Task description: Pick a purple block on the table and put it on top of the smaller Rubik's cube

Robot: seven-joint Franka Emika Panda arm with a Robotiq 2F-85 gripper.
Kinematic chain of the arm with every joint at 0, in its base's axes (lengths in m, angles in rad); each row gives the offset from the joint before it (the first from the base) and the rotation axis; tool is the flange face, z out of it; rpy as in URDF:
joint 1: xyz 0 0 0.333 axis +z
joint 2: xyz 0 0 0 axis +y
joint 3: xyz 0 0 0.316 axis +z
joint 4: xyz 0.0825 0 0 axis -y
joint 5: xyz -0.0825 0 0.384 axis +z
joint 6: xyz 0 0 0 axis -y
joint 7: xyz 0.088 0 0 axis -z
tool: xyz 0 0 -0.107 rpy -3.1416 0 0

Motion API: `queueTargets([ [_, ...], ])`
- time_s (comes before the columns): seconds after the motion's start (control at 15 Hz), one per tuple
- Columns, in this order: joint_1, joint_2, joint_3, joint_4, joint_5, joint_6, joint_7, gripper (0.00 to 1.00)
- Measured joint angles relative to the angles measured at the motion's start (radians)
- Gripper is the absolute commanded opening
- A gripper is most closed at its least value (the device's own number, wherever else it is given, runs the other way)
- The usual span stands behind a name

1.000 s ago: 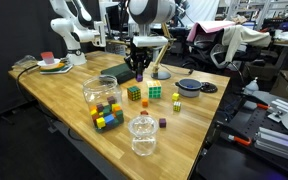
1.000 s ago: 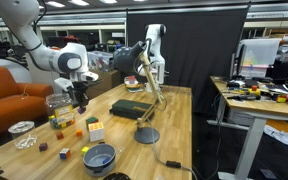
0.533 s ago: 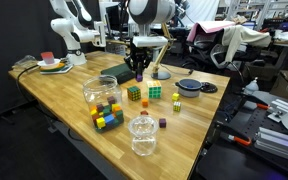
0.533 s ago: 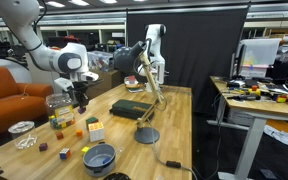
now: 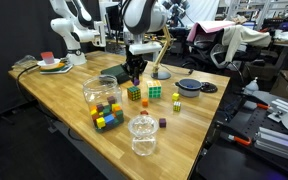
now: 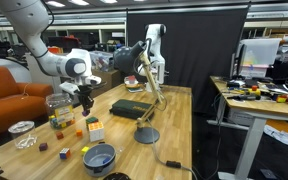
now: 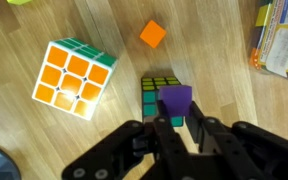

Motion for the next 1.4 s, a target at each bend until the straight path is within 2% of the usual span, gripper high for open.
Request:
queueTargets([
  [0.33,0.002,0.121,-0.001,0.139,-0.002,-0.032,-0.029,0.06],
  [0.67,0.0,0.156,-0.009,0.242,-0.002,-0.099,-0.052,0.06],
  [1.0,-0.004,0.157,-0.021,0.265,-0.003,-0.167,-0.073,0.06],
  [1.4,-0.004,0.179,-0.02,0.27,-0.003,-0.183,-0.079,0.06],
])
